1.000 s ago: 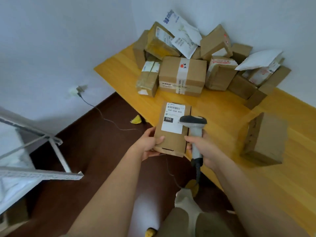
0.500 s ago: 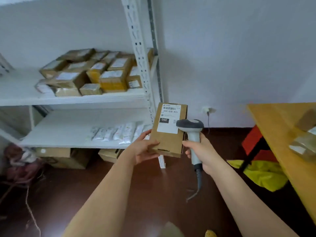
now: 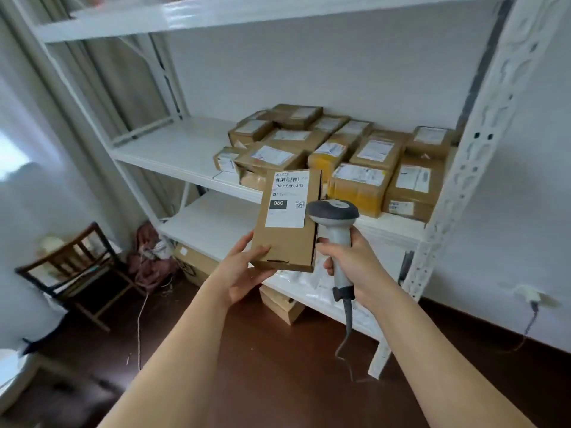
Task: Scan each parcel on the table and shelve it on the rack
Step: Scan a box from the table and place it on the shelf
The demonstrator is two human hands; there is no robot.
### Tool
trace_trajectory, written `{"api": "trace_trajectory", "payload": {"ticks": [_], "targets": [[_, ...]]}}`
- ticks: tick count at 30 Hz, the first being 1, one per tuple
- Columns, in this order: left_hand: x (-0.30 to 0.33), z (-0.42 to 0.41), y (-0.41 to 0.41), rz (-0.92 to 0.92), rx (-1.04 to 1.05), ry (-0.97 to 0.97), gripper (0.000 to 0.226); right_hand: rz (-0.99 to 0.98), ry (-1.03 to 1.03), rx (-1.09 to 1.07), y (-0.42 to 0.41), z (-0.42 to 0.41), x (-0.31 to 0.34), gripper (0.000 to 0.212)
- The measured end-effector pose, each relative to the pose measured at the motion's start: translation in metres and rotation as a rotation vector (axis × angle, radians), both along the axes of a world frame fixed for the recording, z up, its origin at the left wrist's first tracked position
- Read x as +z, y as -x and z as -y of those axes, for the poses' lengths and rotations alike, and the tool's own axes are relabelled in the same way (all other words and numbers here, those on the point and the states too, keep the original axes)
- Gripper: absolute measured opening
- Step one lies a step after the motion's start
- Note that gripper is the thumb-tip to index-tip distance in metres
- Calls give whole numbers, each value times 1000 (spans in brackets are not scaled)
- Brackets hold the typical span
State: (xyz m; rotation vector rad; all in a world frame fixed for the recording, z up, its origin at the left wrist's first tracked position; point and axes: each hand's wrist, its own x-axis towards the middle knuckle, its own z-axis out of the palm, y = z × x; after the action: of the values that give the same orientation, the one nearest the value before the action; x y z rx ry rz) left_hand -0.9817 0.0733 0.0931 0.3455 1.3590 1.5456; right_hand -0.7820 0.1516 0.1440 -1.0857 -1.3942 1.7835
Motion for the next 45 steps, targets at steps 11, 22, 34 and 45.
{"api": "trace_trajectory", "payload": {"ticks": [11,22,34,45], "targets": [[-7,-12,212,79,335,-113,48,2,-22,123,234,-44,6,26],[38,-59,431,-15,298,-49,45,-14,-66,-70,429,-88,42,25],[25,-211,548,0,237,118,36,-10,36,-255,538,-228,38,25],[3,-336,596,-106,-39,325,27,67,41,-324,569,-302,37,23]]}}
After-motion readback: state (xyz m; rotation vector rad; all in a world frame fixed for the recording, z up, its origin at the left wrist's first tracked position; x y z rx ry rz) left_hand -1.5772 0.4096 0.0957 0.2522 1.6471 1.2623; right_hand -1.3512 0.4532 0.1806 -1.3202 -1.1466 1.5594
